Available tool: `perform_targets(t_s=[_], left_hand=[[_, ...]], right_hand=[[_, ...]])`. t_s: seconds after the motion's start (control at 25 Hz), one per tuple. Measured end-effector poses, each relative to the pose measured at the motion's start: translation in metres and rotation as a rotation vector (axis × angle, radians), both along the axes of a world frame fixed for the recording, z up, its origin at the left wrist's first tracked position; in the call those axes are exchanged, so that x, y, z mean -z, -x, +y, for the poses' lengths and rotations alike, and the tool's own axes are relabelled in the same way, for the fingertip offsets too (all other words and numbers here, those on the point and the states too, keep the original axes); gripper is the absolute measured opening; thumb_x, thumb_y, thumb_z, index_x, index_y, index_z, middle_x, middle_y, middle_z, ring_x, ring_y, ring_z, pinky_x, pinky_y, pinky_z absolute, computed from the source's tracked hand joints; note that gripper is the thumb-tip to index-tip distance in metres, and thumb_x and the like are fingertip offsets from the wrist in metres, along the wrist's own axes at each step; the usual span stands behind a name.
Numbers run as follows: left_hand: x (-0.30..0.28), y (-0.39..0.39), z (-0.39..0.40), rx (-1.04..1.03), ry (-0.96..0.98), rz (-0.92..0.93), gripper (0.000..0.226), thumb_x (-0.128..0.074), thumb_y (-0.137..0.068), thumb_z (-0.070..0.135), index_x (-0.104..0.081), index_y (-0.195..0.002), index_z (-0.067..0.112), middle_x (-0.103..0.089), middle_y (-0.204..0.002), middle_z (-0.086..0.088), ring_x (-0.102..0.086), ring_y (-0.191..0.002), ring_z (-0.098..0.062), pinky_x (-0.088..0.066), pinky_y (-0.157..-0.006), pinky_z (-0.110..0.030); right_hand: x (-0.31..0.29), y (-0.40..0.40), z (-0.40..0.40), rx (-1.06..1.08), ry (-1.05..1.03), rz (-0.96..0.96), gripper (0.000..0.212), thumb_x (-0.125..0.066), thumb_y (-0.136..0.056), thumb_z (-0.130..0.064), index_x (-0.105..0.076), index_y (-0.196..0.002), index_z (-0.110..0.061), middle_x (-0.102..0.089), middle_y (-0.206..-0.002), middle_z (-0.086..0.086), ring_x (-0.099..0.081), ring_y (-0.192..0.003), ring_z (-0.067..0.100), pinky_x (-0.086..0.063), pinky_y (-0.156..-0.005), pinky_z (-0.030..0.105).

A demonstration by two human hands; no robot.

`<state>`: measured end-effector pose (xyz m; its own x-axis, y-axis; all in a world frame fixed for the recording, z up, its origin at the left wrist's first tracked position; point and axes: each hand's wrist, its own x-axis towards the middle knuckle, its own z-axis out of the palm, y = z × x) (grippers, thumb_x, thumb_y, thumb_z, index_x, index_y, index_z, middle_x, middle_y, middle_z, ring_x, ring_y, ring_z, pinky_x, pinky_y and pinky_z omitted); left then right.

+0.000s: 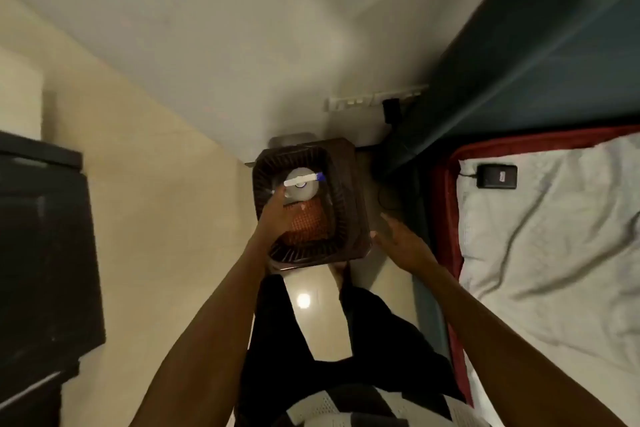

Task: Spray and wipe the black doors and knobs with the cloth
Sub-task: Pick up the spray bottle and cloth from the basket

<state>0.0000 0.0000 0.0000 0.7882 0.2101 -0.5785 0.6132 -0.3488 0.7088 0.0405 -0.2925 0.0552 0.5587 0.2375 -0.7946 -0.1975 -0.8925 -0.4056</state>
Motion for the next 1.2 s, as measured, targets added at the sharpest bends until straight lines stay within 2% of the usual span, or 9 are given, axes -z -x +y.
perform_targets(t_s=[0.28,0.4,0.52,0.6,0.76,0.96,1.04,1.12,1.2], left_hand=[[0.054,-0.06,0.04,0.267,0.095,0.013,0.079,-0.08,-0.08,0.045,-0.044,-0.149,0.033,-0.059,-0.136,0.0,-0.054,-0.128,-0.015,-0.043,-0.11,-0.036],[0.06,-0.086,0.044,0.45,0.149,0.013,0.074,-0.077,-0.086,0.026,-0.038,-0.149,0.031,-0.062,-0.103,0.014,-0.059,-0.093,0.019,-0.046,-0.086,-0.005],[0.059,-0.103,0.039,0.562,0.182,0.015,0.065,-0.072,-0.091,0.018,-0.044,-0.149,0.026,-0.062,-0.098,0.019,-0.057,-0.08,0.024,-0.042,-0.07,0.001],[0.052,-0.11,0.034,0.574,0.22,0.017,0.054,-0.071,-0.092,0.024,-0.053,-0.143,0.026,-0.065,-0.106,0.016,-0.059,-0.095,0.017,-0.044,-0.078,-0.003],[0.007,-0.109,0.029,0.315,0.323,0.048,0.004,-0.065,-0.095,0.035,-0.066,-0.095,0.031,-0.069,-0.099,0.007,-0.058,-0.113,-0.016,-0.042,-0.105,-0.039],[-0.044,-0.098,0.054,0.155,0.55,-0.089,0.036,-0.056,-0.094,0.045,-0.063,-0.128,0.036,-0.069,-0.126,0.004,-0.066,-0.104,-0.03,-0.047,-0.103,-0.051],[-0.057,-0.094,0.064,0.092,0.579,-0.111,0.038,-0.053,-0.098,0.034,-0.056,-0.136,0.035,-0.063,-0.136,0.005,-0.067,-0.09,-0.029,-0.052,-0.096,-0.049],[-0.062,-0.091,0.074,0.081,0.571,-0.134,0.038,-0.049,-0.103,0.023,-0.052,-0.141,0.026,-0.064,-0.136,0.005,-0.066,-0.083,-0.027,-0.053,-0.088,-0.046],[-0.064,-0.087,0.087,0.072,0.527,-0.148,0.035,-0.047,-0.104,0.016,-0.055,-0.138,0.017,-0.067,-0.13,0.001,-0.066,-0.074,-0.025,-0.055,-0.079,-0.042]], right_hand=[[0.029,0.046,0.046,0.27,0.078,0.024,0.041,-0.039,-0.106,-0.061,-0.064,-0.131,-0.039,-0.068,-0.132,-0.004,-0.062,-0.119,0.021,-0.047,-0.106,0.041],[0.041,0.075,0.074,0.416,0.113,-0.024,0.041,-0.038,-0.105,-0.062,-0.067,-0.125,-0.042,-0.073,-0.121,-0.007,-0.067,-0.108,0.017,-0.052,-0.099,0.04],[0.046,0.098,0.101,0.538,0.106,-0.084,0.038,-0.039,-0.106,-0.059,-0.069,-0.117,-0.037,-0.075,-0.113,-0.011,-0.07,-0.101,0.015,-0.054,-0.092,0.036],[0.047,0.11,0.115,0.586,0.099,-0.098,0.042,-0.04,-0.106,-0.059,-0.07,-0.116,-0.031,-0.075,-0.112,-0.009,-0.071,-0.099,0.015,-0.054,-0.089,0.035],[0.044,0.119,0.132,0.667,0.079,-0.157,0.041,-0.041,-0.107,-0.055,-0.071,-0.114,-0.027,-0.076,-0.107,-0.007,-0.071,-0.094,0.016,-0.055,-0.085,0.035],[0.028,0.097,0.151,0.605,0.074,-0.246,0.034,-0.044,-0.11,-0.043,-0.069,-0.099,-0.022,-0.071,-0.09,-0.006,-0.066,-0.081,0.016,-0.047,-0.071,0.029],[0.036,0.082,0.157,0.549,0.065,-0.24,0.032,-0.044,-0.11,-0.038,-0.069,-0.103,-0.02,-0.071,-0.097,-0.003,-0.067,-0.088,0.018,-0.048,-0.075,0.028],[0.057,0.066,0.166,0.434,0.092,-0.199,0.03,-0.045,-0.109,-0.032,-0.065,-0.126,-0.018,-0.069,-0.125,0.005,-0.066,-0.109,0.025,-0.053,-0.09,0.033],[0.084,0.057,0.179,0.231,0.15,-0.121,0.053,-0.052,-0.105,-0.03,-0.039,-0.156,-0.022,-0.043,-0.159,0.009,-0.051,-0.137,0.036,-0.048,-0.109,0.046]])
